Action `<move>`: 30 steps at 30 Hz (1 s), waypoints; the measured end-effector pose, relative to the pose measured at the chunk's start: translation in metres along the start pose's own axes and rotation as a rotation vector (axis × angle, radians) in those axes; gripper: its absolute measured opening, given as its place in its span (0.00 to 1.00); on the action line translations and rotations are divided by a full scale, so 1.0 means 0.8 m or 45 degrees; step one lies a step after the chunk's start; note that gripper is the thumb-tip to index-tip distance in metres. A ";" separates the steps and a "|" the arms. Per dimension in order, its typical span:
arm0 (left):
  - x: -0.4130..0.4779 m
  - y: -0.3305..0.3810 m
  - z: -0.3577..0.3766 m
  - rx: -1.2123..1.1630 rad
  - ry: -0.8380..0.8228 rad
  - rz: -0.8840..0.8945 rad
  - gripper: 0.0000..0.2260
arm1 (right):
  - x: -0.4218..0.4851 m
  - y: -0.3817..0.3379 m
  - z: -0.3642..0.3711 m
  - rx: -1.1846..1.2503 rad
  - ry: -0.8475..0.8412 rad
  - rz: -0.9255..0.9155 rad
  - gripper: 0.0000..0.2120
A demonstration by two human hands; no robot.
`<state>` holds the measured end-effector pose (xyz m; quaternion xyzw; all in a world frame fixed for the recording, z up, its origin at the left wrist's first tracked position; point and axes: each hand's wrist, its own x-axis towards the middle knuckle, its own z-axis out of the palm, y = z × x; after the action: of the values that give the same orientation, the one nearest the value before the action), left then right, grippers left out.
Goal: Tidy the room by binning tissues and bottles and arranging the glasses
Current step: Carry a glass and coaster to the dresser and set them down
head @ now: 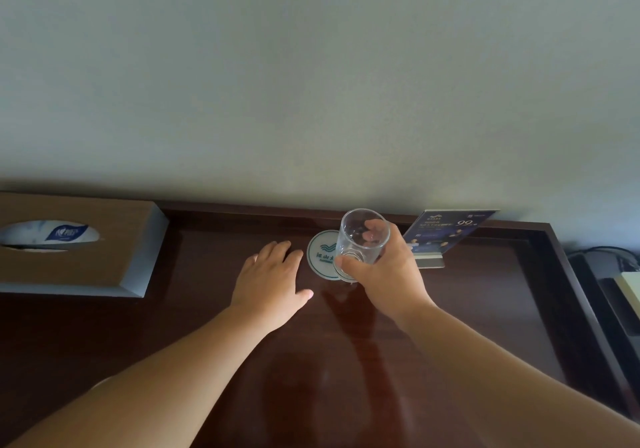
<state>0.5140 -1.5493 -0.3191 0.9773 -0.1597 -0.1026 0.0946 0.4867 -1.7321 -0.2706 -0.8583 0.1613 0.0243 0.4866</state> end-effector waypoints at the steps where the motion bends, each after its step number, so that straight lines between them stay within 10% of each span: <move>1: 0.000 0.000 0.000 -0.004 0.001 0.000 0.31 | 0.001 0.000 0.001 -0.008 -0.002 -0.004 0.31; 30: -0.001 0.001 0.001 -0.035 0.010 -0.017 0.31 | 0.041 0.008 0.029 -0.026 -0.109 -0.068 0.34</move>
<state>0.5129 -1.5501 -0.3198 0.9773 -0.1514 -0.1017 0.1078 0.5186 -1.7239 -0.2942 -0.8653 0.1171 0.0496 0.4848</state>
